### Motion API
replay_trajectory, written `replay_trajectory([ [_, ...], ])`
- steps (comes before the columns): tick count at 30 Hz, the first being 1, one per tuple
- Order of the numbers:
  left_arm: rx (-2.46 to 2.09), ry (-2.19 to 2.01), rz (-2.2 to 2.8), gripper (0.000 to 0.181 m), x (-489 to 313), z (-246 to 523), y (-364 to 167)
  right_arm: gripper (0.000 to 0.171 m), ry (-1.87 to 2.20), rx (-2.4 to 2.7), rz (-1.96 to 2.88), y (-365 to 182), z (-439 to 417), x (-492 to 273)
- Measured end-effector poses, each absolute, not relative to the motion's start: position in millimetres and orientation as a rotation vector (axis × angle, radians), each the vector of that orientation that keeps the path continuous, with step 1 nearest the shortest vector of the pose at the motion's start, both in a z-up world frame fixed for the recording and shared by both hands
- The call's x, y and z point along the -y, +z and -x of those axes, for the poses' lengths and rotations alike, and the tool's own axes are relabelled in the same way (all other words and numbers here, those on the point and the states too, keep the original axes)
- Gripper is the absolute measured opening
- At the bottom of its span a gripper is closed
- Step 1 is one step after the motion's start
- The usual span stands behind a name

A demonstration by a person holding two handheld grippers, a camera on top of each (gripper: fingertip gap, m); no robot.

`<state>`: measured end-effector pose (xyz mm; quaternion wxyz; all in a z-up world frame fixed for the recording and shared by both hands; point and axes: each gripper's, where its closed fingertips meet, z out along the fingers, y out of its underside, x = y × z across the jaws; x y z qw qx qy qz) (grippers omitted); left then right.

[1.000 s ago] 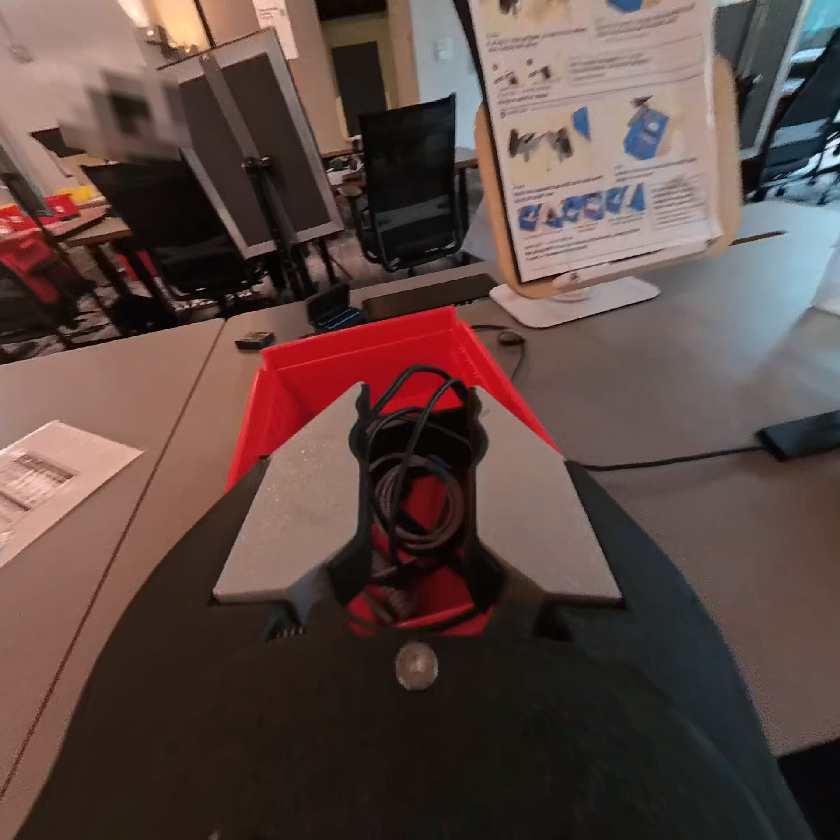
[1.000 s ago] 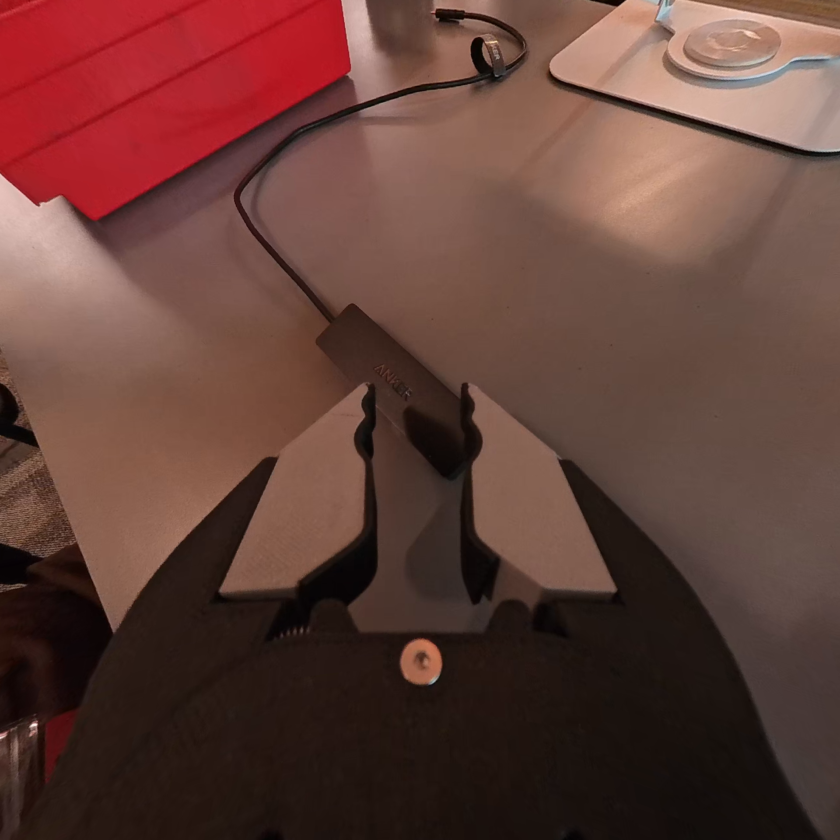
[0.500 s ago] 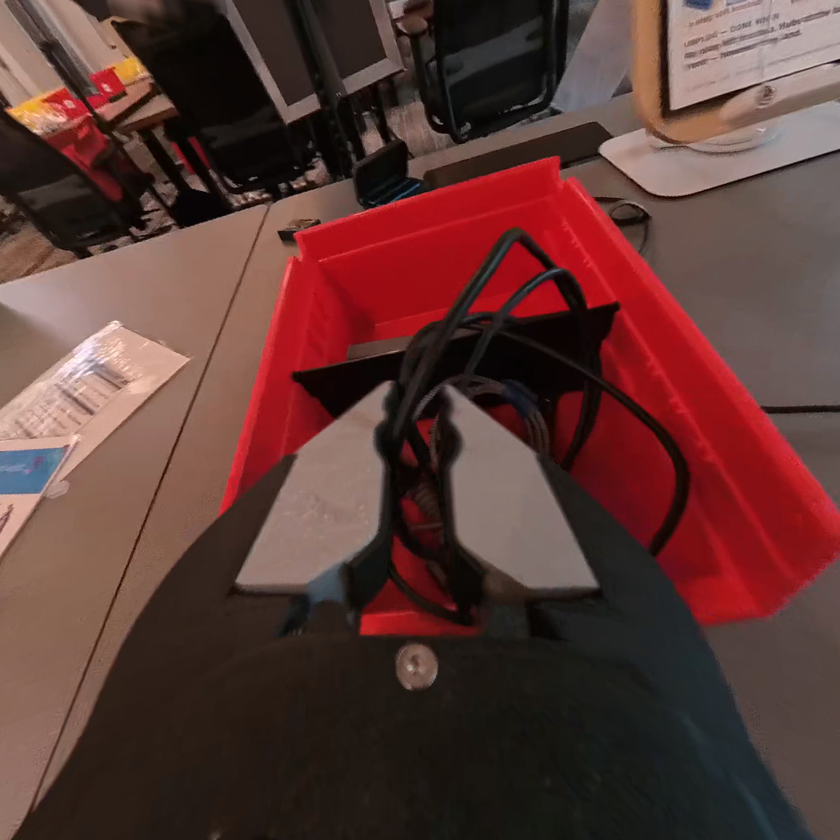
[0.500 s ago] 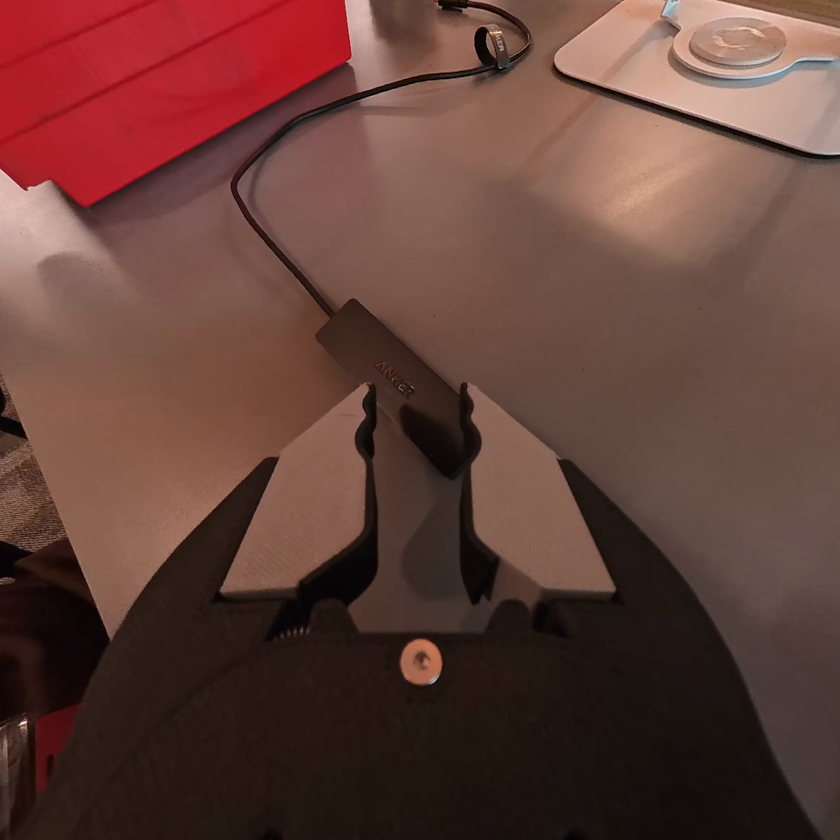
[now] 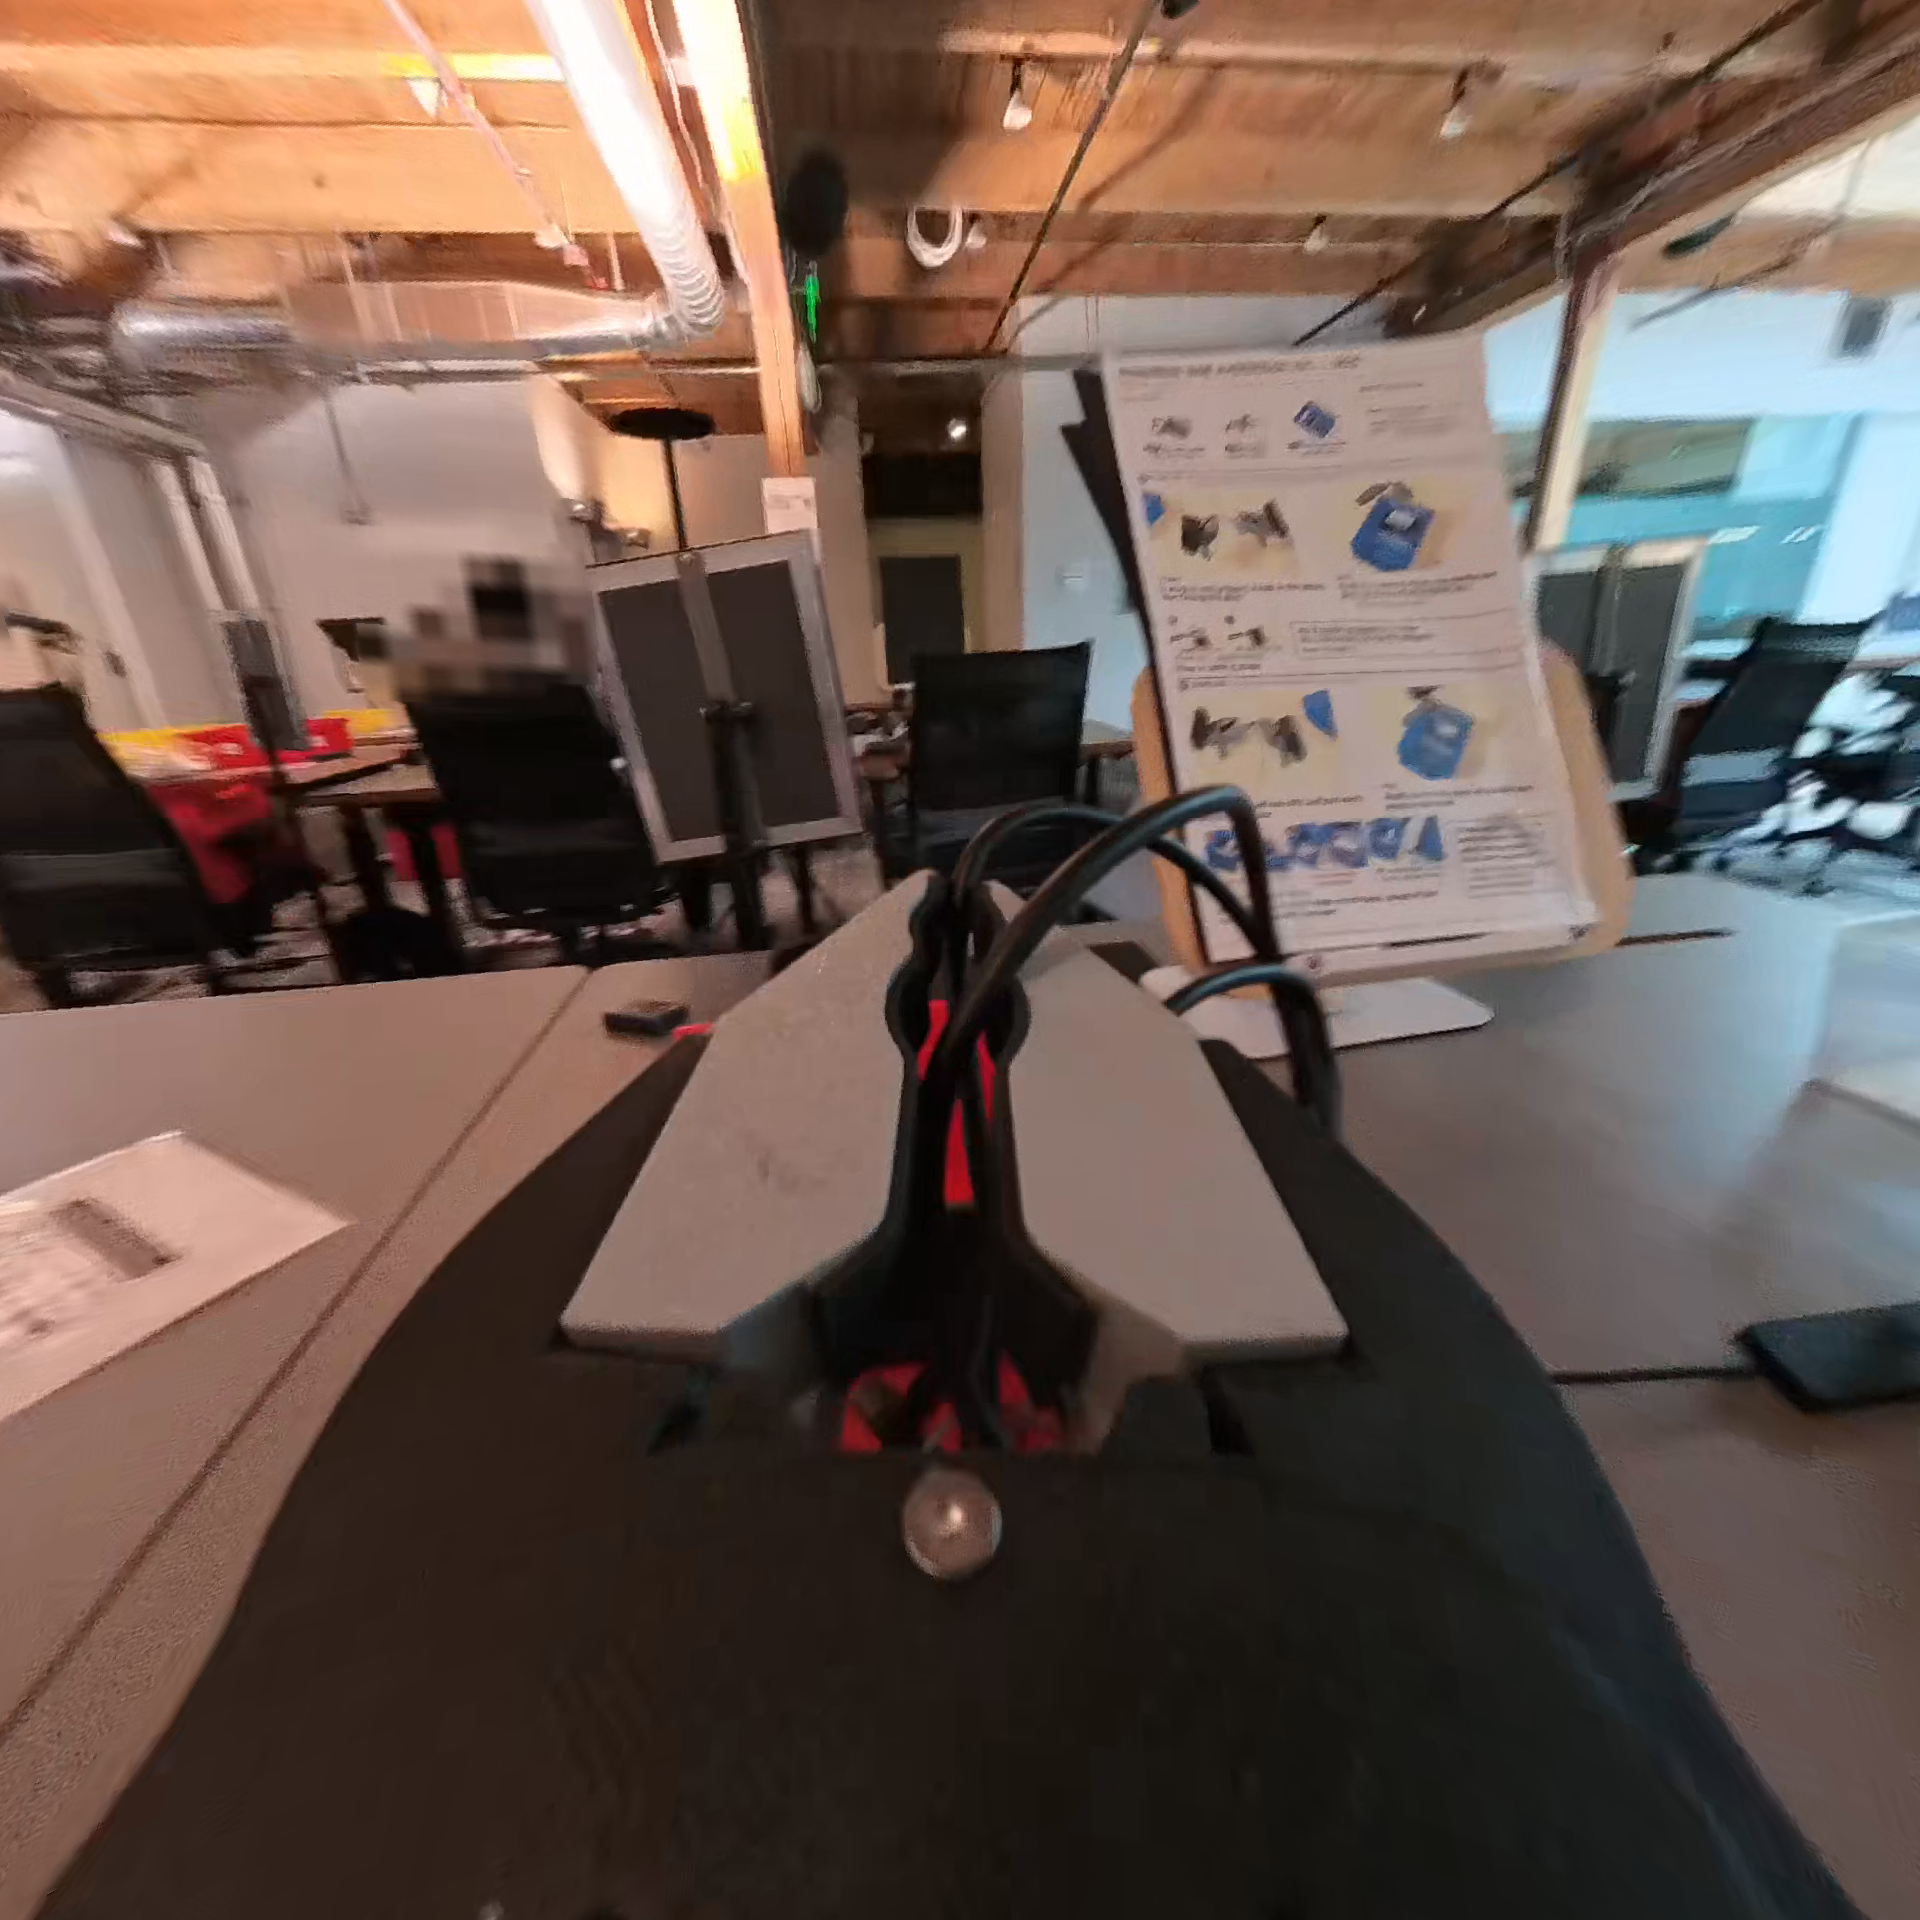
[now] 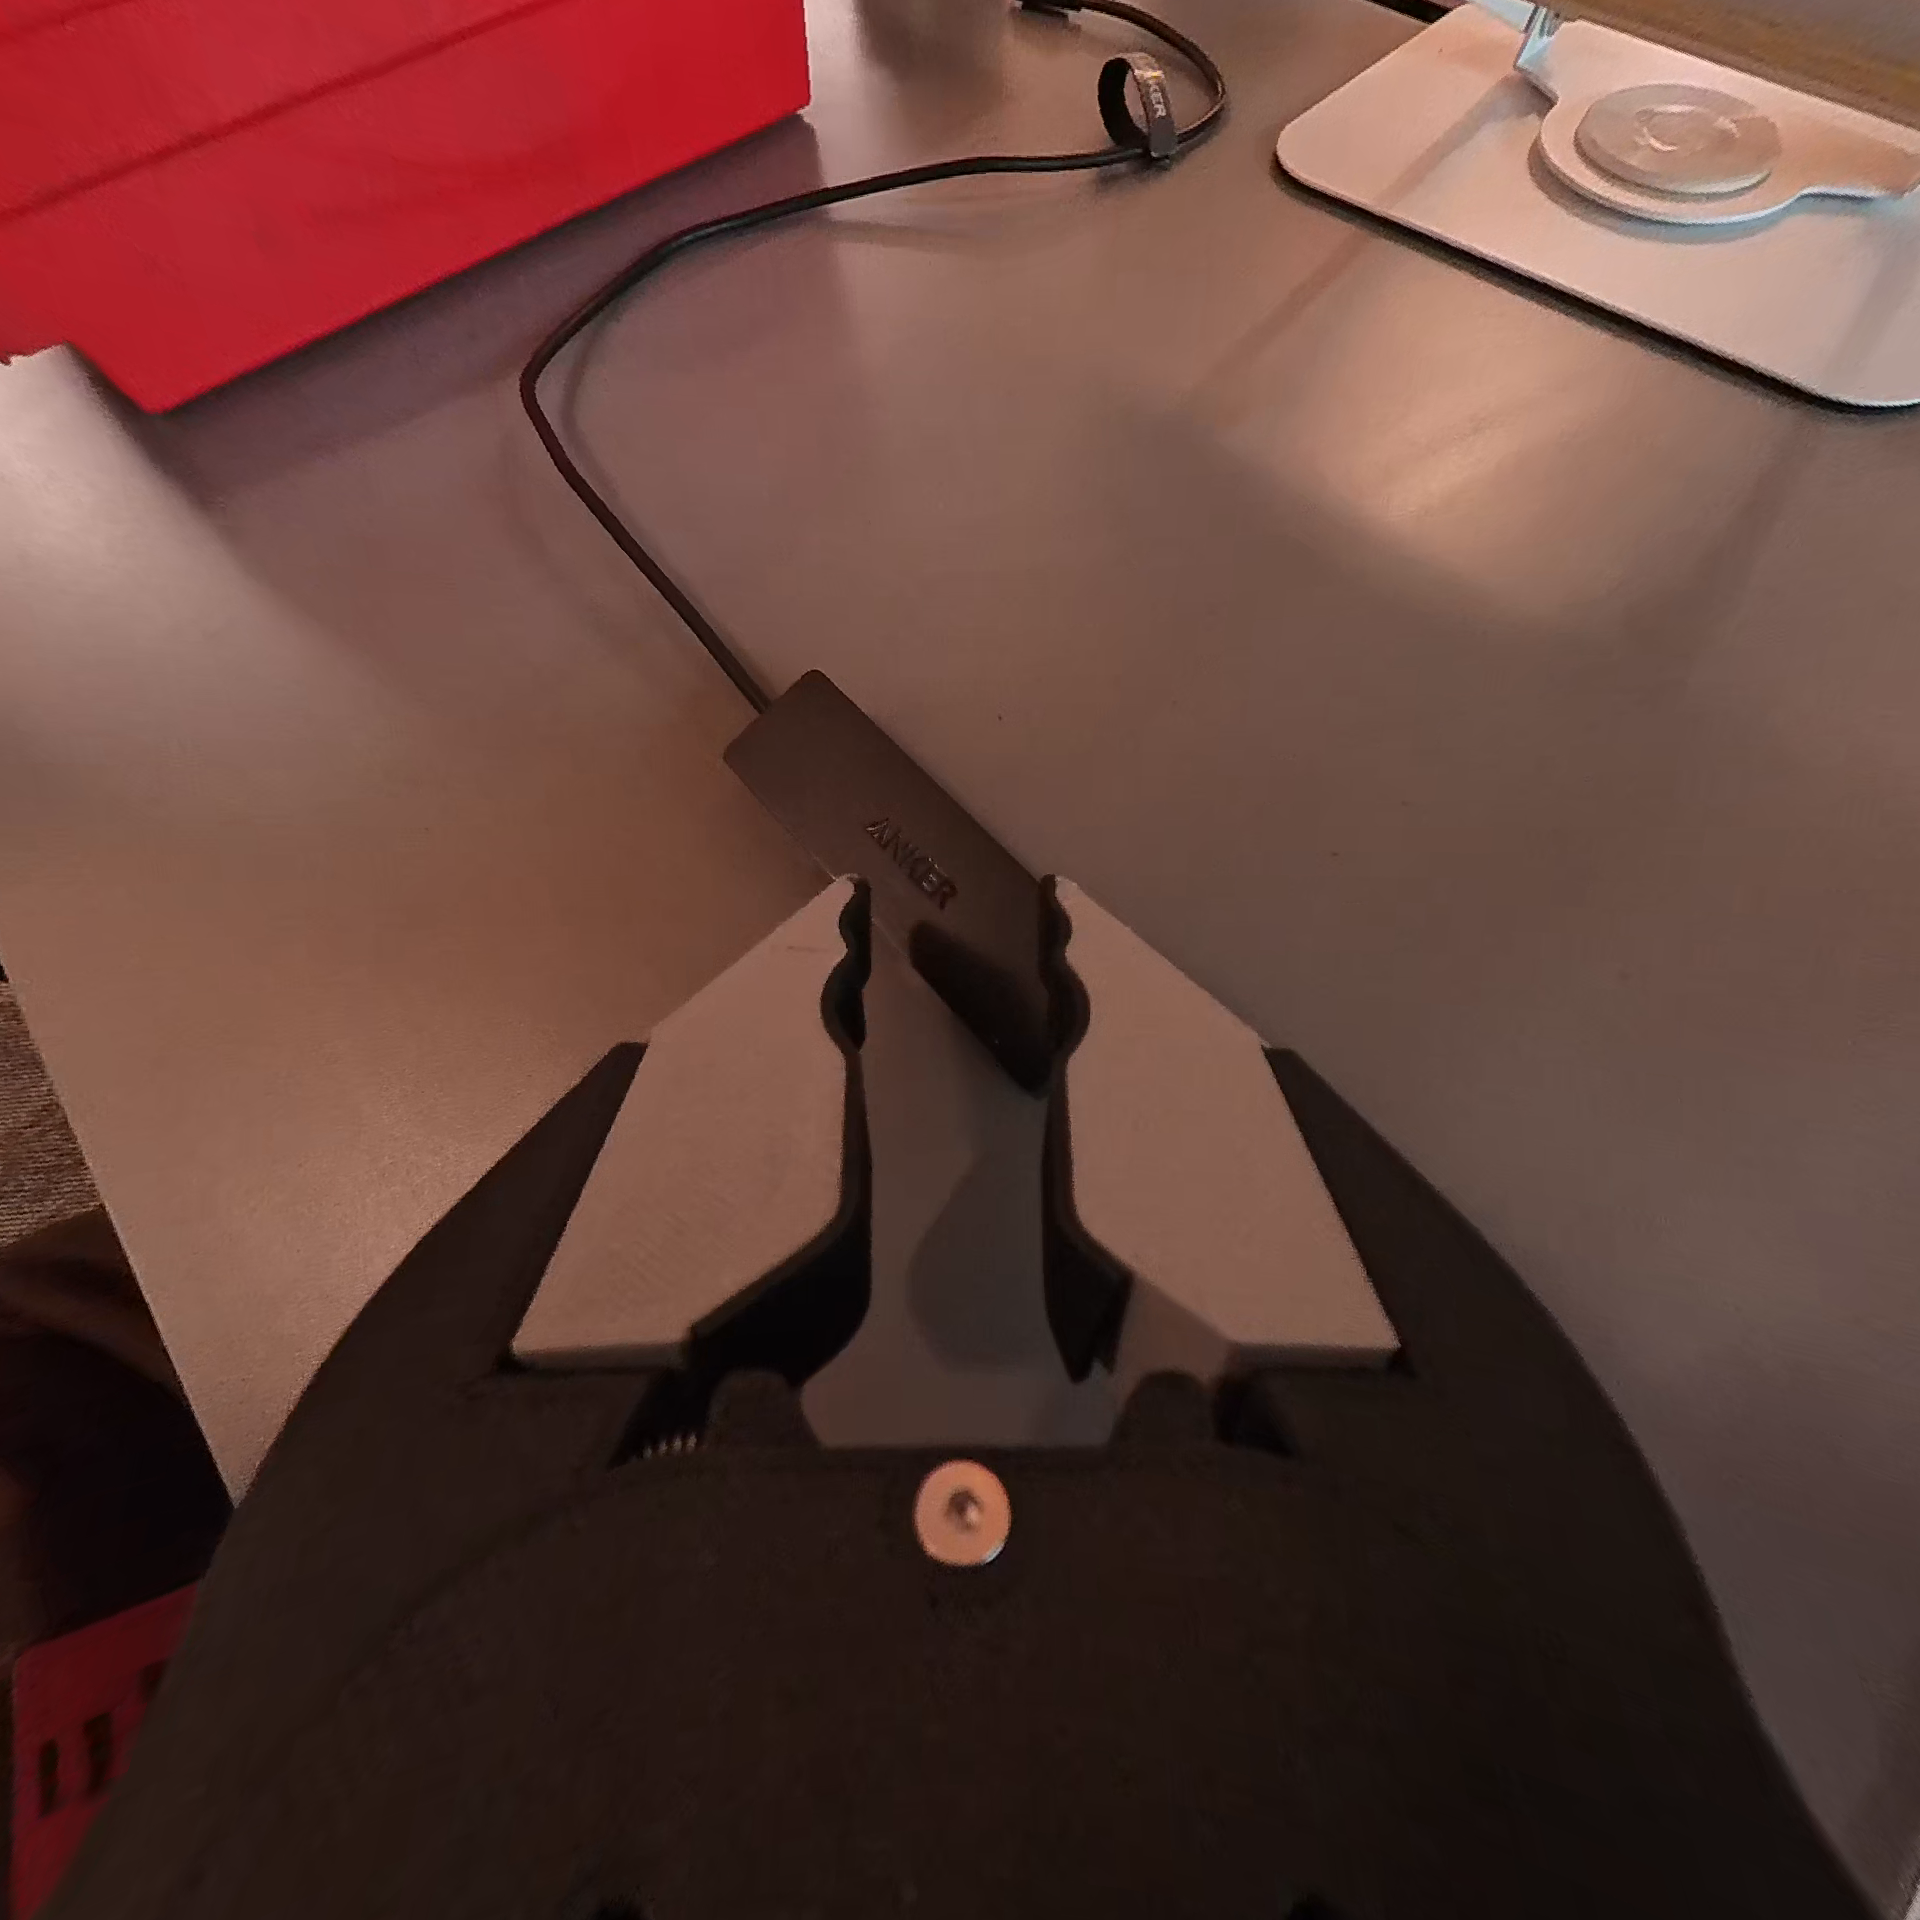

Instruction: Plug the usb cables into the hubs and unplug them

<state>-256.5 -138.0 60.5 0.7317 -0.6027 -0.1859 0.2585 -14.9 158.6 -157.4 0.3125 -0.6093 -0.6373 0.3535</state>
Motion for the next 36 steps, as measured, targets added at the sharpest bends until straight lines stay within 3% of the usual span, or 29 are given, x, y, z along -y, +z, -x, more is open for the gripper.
replay_trajectory([
  [5,-0.046,0.506,1.307,0.003,117,169,88,0.029,0.934,1.685,1.614,-158,15,-158],
  [12,0.164,0.256,0.886,0.003,173,192,132,0.029,0.926,1.683,1.599,-157,15,-158],
  [16,0.391,0.257,0.929,0.003,195,245,108,0.029,0.921,1.693,1.606,-159,15,-158],
  [21,0.207,0.266,1.332,0.003,135,213,74,0.029,0.904,1.699,1.606,-160,15,-158],
  [24,0.104,0.263,1.34,0.003,112,193,72,0.029,0.896,1.702,1.604,-161,15,-158],
  [29,-0.046,-0.121,1.173,0.003,113,144,97,0.029,0.897,1.703,1.597,-160,15,-157],
  [33,0.132,-0.293,0.945,0.003,130,166,121,0.028,0.897,1.704,1.592,-160,15,-157],
  [36,0.37,-0.192,1.138,0.003,112,200,88,0.028,0.895,1.706,1.592,-160,15,-157],
])
